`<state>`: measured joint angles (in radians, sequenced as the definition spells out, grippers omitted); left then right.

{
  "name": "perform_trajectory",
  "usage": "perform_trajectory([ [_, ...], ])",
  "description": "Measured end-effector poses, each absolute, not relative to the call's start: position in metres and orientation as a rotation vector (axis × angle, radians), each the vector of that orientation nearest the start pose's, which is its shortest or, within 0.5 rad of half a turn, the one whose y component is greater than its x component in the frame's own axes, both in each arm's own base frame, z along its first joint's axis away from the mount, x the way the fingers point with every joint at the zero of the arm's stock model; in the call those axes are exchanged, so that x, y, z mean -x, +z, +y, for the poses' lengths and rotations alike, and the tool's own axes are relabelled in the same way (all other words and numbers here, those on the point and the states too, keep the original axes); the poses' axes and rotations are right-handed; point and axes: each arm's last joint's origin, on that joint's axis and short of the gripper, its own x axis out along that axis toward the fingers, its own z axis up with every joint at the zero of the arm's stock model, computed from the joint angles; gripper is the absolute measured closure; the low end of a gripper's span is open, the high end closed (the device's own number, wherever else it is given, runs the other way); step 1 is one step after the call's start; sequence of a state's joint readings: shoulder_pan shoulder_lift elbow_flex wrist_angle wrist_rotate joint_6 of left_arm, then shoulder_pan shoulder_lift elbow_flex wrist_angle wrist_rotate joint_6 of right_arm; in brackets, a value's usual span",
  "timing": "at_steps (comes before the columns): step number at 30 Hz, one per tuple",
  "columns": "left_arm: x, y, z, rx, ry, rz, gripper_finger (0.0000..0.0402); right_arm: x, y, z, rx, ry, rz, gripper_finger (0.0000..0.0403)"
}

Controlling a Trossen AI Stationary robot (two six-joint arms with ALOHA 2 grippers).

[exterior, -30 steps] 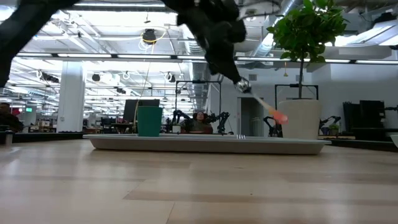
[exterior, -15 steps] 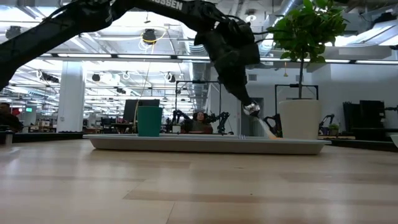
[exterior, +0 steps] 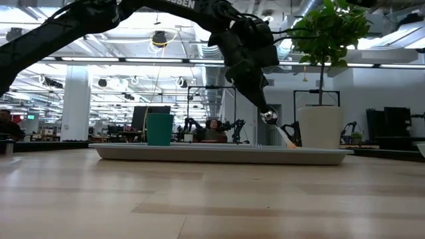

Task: Pick and place plate/cup/fork/spoon on tray
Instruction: Put the orange spoon on the gray tray to the right of the orange fork

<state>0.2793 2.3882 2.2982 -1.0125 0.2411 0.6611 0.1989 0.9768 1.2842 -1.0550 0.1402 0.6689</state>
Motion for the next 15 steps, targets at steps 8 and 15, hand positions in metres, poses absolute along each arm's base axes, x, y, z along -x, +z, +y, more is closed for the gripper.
perform_trajectory([
  [8, -0.4901, 0.2367, 0.1316, -0.338, -0.303, 1.004, 0.0398, -0.1560, 0.3881, 0.0274, -0.500, -0.185, 0.723, 0.0245],
  [15, -0.4942, 0.2384, 0.1336, -0.360, -0.252, 0.977, 0.0323, -0.1559, 0.3880, 0.0274, -0.496, -0.182, 0.725, 0.0248],
])
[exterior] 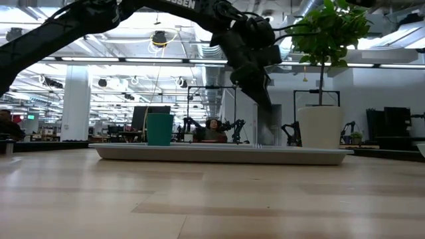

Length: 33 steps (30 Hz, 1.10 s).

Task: Pick and place plate/cup/fork/spoon on tray
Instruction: Put the orange spoon on the gray tray to the right of the orange fork, then adjust the orange fork on the gray tray

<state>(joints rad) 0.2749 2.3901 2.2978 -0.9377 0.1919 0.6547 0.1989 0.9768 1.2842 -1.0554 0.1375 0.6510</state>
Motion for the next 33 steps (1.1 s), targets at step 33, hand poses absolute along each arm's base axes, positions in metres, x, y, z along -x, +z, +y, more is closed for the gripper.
perform_trajectory([
  [33, -0.290, 0.499, -0.033, -0.031, 0.205, 0.646, 0.0275, -0.333, 0.259, -0.079, -0.244, -0.461, 0.937, 0.0279],
])
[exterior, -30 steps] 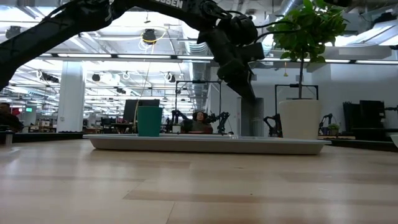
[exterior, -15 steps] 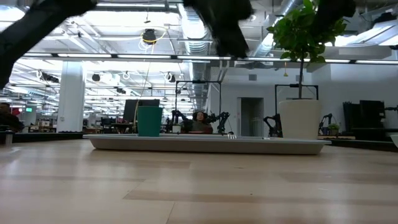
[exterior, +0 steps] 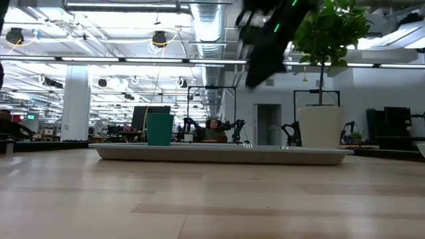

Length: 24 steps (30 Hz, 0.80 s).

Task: Pick and place plate/cup/fork/spoon on tray
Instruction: Adjust the orange fork on the gray tray

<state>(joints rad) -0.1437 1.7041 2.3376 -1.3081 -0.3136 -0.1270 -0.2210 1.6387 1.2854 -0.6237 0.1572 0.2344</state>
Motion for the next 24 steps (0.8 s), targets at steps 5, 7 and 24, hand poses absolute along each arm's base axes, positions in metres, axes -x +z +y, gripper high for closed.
perform_trajectory([
  [5, -0.276, 0.481, -0.059, -0.070, 0.423, 0.731, 0.0288, -0.360, 0.197, -0.091, -0.287, -0.409, 1.072, 0.0301],
  [7, -0.278, 0.469, -0.067, -0.073, 0.461, 0.765, 0.0300, -0.365, 0.178, -0.092, -0.301, -0.377, 1.122, 0.0317],
  [24, -0.293, 0.389, -0.093, 0.025, 0.466, 0.832, 0.0399, -0.372, 0.154, -0.096, -0.332, -0.346, 1.158, 0.0387],
])
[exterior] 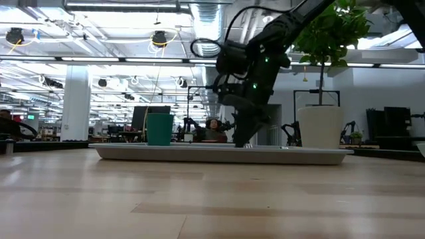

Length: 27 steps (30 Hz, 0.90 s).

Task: Pick and place plate/cup/fork/spoon on tray
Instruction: Adjust the orange fork on the gray tray

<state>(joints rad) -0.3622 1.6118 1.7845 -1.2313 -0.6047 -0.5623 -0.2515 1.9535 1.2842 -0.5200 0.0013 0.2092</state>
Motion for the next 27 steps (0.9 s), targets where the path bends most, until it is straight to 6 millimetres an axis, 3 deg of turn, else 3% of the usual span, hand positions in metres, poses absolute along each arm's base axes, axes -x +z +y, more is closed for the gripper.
perform_trajectory([
  [5, -0.274, 0.374, -0.086, 0.154, 0.427, 0.722, 0.0401, -0.369, 0.149, -0.100, -0.339, -0.355, 1.192, 0.0398],
  [13, -0.245, 0.334, -0.069, 0.345, 0.464, 0.626, 0.0400, -0.363, 0.146, -0.099, -0.342, -0.363, 1.264, 0.0389],
  [20, -0.242, 0.308, -0.060, 0.342, 0.512, 0.662, 0.0400, -0.360, 0.145, -0.098, -0.347, -0.369, 1.304, 0.0396],
  [27, -0.256, 0.268, -0.048, 0.413, 0.454, 0.652, 0.0401, -0.356, 0.150, -0.096, -0.332, -0.385, 1.320, 0.0390],
])
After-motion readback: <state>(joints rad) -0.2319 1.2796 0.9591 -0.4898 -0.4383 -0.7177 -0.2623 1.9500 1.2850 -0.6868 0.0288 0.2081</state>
